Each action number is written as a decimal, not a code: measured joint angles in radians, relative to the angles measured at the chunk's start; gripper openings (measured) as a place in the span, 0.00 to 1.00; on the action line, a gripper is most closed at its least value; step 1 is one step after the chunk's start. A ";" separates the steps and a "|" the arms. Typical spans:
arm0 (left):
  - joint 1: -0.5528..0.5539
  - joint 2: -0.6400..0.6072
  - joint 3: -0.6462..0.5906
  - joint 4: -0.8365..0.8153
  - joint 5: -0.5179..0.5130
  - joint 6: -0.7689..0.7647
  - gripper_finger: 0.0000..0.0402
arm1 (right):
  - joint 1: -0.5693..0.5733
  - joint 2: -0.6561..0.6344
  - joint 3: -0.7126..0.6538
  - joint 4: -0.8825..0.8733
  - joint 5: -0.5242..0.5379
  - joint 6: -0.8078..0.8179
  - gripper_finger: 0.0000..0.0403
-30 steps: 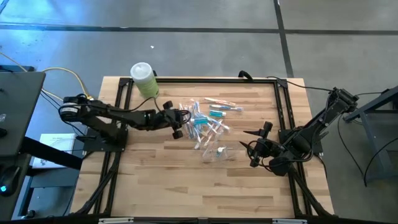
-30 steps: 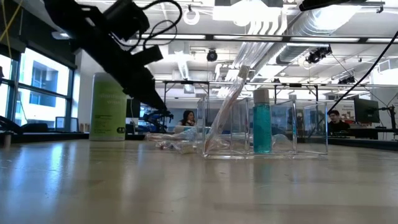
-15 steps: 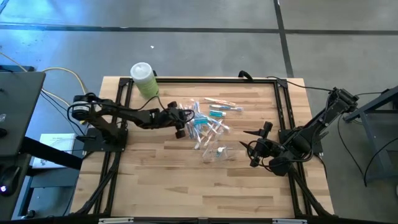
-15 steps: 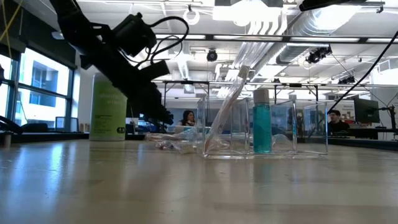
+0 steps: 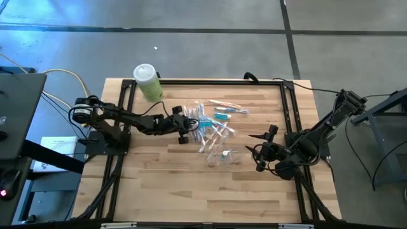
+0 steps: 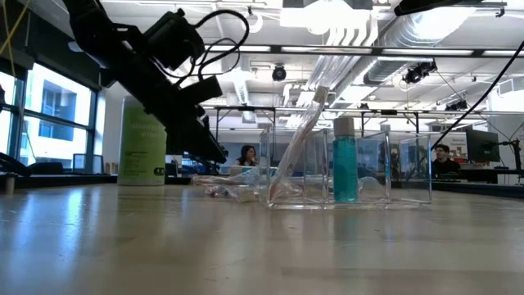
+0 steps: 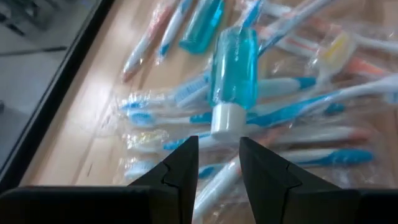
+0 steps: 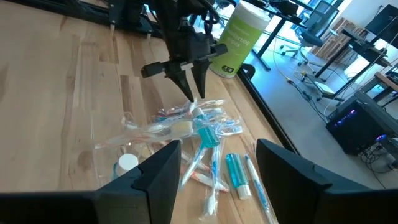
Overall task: Pick & Place toothbrushing station
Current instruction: Put the blue mouthwash bottle into the transparent organizer
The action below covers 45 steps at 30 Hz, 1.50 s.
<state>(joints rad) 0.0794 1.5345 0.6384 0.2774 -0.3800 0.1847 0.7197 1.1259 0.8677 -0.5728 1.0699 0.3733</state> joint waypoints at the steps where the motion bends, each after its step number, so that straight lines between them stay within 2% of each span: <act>1: -0.006 0.000 0.000 0.007 -0.014 0.004 0.28 | 0.000 0.000 0.000 0.000 0.000 0.000 0.50; 5: -0.033 0.000 0.000 0.018 -0.091 0.039 0.31 | 0.000 0.000 0.000 0.000 0.000 0.000 0.50; 11: -0.090 0.000 0.000 0.024 -0.244 0.047 0.44 | 0.000 0.000 0.000 0.000 0.000 0.000 0.50; 15: -0.115 0.000 0.000 0.026 -0.253 0.033 0.50 | 0.000 0.000 0.000 0.000 0.000 0.000 0.50; 20: -0.132 0.000 0.000 0.025 -0.252 -0.052 0.50 | 0.000 0.000 0.000 0.000 0.000 0.000 0.50; 24: -0.126 0.000 0.000 0.028 -0.249 -0.026 0.51 | 0.000 0.000 0.000 0.000 0.000 0.000 0.50; 27: -0.095 0.000 0.000 0.048 -0.201 -0.020 0.51 | 0.000 0.000 0.000 0.000 0.000 0.000 0.50; 36: 0.026 0.000 0.000 0.094 0.133 -0.020 0.51 | 0.000 0.000 0.000 0.000 0.000 0.000 0.50; 45: 0.114 0.001 -0.044 0.161 0.245 -0.050 0.51 | 0.000 0.000 0.000 0.000 0.000 0.000 0.50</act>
<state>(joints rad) 0.1939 1.5352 0.5943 0.4389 -0.1346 0.1342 0.7197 1.1259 0.8677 -0.5728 1.0695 0.3733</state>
